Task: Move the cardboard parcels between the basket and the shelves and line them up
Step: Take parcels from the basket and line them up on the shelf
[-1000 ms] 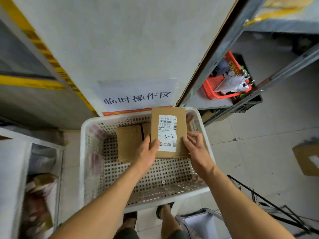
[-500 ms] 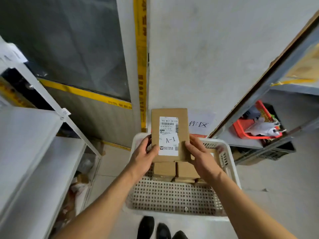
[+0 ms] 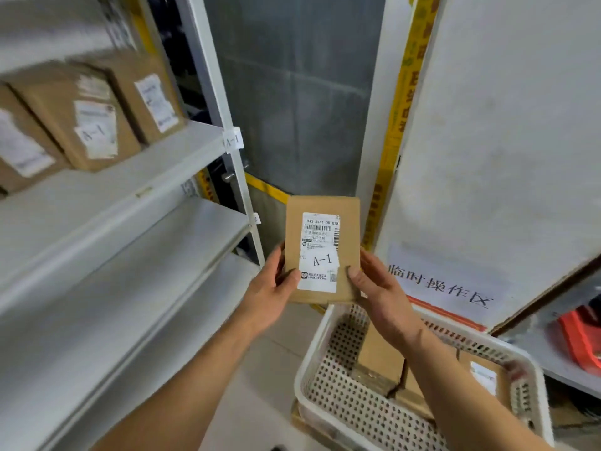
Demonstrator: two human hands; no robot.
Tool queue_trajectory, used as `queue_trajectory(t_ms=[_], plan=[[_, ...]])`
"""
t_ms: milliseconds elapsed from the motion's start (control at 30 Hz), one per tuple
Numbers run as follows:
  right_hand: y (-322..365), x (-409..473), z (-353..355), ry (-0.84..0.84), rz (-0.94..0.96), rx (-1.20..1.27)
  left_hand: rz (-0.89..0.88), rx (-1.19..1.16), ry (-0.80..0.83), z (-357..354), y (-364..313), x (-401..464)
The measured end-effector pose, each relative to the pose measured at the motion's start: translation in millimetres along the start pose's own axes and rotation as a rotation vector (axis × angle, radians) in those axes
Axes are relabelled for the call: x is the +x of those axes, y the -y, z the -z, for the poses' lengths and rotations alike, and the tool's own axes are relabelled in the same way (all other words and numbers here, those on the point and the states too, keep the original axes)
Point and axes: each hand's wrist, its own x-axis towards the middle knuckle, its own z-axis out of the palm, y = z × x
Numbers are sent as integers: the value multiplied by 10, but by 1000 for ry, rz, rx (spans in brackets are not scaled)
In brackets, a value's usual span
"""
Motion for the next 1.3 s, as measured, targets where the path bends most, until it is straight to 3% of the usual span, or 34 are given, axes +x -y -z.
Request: queue_trajectory(t_ms=[500,767,1033,1300], plan=[[563,956,-2483,296,170,-45,-223,33,-333,2510,-108,-202],[608,1481,-3735,462,232,-98,-217,73,-521,3740,92,-302],[593,1955,-4572,628,275,-242,-185,199,-705,4420,410,-330],[462,2640,-4990,693,374,-486,-105,223,-881,4513,617,-37]])
